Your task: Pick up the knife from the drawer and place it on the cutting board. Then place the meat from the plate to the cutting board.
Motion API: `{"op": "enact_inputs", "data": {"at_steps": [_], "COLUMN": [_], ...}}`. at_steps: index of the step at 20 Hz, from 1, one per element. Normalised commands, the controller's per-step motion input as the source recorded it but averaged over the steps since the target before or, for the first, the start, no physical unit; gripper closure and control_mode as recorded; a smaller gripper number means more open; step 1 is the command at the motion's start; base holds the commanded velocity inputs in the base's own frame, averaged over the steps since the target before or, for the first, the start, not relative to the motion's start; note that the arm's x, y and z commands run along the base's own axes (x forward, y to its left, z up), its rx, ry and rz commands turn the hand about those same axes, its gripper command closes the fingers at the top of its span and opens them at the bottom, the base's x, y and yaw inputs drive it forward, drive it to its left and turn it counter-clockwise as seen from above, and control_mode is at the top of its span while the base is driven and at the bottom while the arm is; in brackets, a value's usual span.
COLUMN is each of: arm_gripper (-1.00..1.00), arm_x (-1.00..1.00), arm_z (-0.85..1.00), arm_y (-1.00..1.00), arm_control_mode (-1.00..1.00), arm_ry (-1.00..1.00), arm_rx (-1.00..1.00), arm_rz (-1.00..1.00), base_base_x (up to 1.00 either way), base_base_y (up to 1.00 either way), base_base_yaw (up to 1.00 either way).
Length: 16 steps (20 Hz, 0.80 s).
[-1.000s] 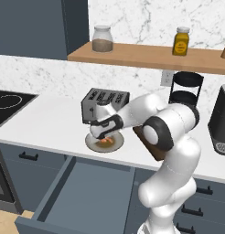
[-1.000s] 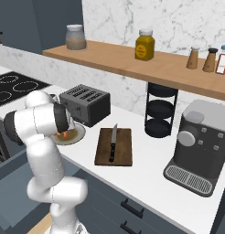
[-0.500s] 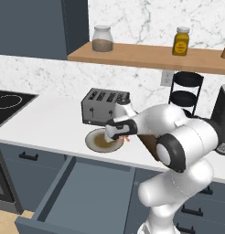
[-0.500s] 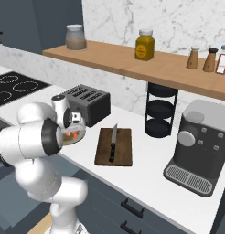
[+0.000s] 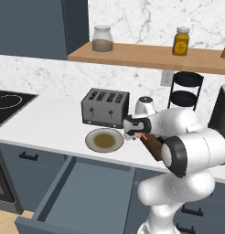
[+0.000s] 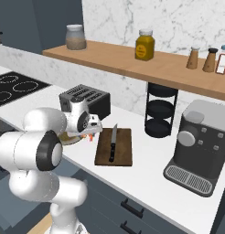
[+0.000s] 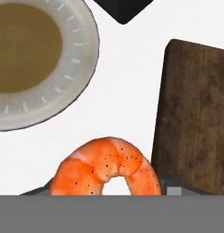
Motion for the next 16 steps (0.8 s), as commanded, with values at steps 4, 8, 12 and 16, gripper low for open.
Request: {"op": "enact_inputs", "data": {"at_steps": [4, 8, 12, 16], "arm_gripper": [1.0, 1.0, 1.0, 1.0], "arm_x": [0.03, 0.19, 0.2, 0.2], "arm_z": [0.0, -0.01, -0.08, -0.22], "arm_y": [-0.5, -0.5, -0.4, -0.17], "arm_control_mode": [-1.0, -1.0, -1.0, -1.0], "arm_ry": [0.09, 0.08, 0.08, 0.06], "arm_rx": [0.0, 0.0, 0.0, 0.0], "arm_rz": [0.0, 0.0, 0.0, 0.0], "base_base_x": [0.0, 0.0, 0.0, 0.0], "base_base_y": [0.0, 0.0, 0.0, 0.0], "base_base_yaw": [0.0, 0.0, 0.0, 0.0]}}
